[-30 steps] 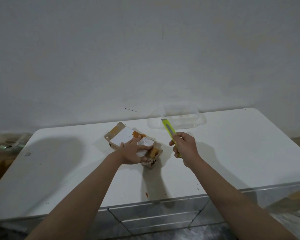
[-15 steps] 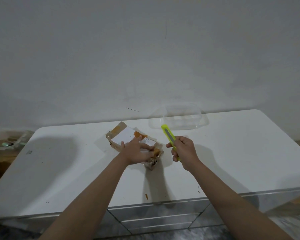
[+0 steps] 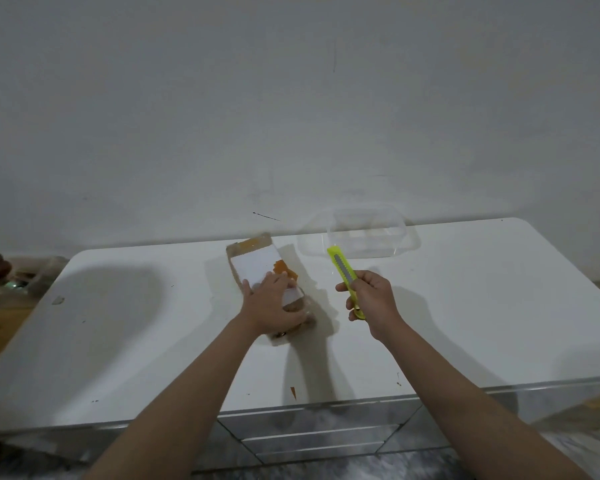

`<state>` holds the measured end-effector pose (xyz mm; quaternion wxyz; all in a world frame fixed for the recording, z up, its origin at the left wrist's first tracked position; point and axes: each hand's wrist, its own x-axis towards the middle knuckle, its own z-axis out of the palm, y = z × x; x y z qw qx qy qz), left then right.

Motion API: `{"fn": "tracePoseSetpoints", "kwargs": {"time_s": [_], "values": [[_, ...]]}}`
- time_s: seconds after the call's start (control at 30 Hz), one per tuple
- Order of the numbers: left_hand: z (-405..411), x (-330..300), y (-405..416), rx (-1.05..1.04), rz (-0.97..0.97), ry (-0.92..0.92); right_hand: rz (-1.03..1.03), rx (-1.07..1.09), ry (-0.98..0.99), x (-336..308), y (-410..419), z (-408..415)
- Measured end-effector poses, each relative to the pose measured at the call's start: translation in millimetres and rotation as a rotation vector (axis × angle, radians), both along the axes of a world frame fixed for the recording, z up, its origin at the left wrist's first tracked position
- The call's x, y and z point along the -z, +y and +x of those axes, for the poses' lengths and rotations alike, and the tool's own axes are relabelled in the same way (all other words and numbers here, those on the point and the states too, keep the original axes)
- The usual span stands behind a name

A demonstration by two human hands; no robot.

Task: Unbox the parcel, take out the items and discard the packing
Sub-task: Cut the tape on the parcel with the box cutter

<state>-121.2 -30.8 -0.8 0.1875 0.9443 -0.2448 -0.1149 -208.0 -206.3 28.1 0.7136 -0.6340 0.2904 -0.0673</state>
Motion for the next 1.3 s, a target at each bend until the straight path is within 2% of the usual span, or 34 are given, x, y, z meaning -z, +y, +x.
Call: {"fn": "tracePoseSetpoints", "kwargs": {"time_s": [0.13,0.23,0.33,0.47,0.53,0.7,0.83,0.97,1.13,1.3], "values": [[6.5,-13.0,31.5,0.073,0.035,0.166,-0.005,-0.024,0.004,3.6,8.6,4.9],[14.8,-21.3,43.6,0.071,0.06,0.208,-0.021,-0.038,-0.001,6.2,15.6,9.2],[18.8,-23.6,39.8,0.032,0.086,0.109,-0.04,-0.046,-0.008,7.0,21.3,12.2],[9.9,7.4,29.7,-0.101,0.249,-0.203,-0.045,-0.05,-0.036,10.6,25.1,15.9],[9.9,18.7,30.7,-0.099,0.281,-0.209,-0.045,-0.023,-0.054,14.1,25.4,19.5],[30.8,8.9,56.7,0.074,0.221,-0.07,-0.061,0.015,-0.063,23.7,27.0,29.3],[44.4,1.2,81.1,0.189,0.135,-0.008,-0.162,0.099,-0.057,29.2,25.5,44.9],[54.6,11.9,88.7,0.176,0.019,0.007,-0.259,0.146,-0.021,30.1,22.6,64.0],[62.6,22.1,93.4,0.118,-0.068,0.044,-0.37,0.049,0.038,38.9,28.4,85.0],[63.7,19.7,90.0,0.081,-0.13,0.042,-0.314,0.056,0.039,51.9,37.5,101.1]]}}
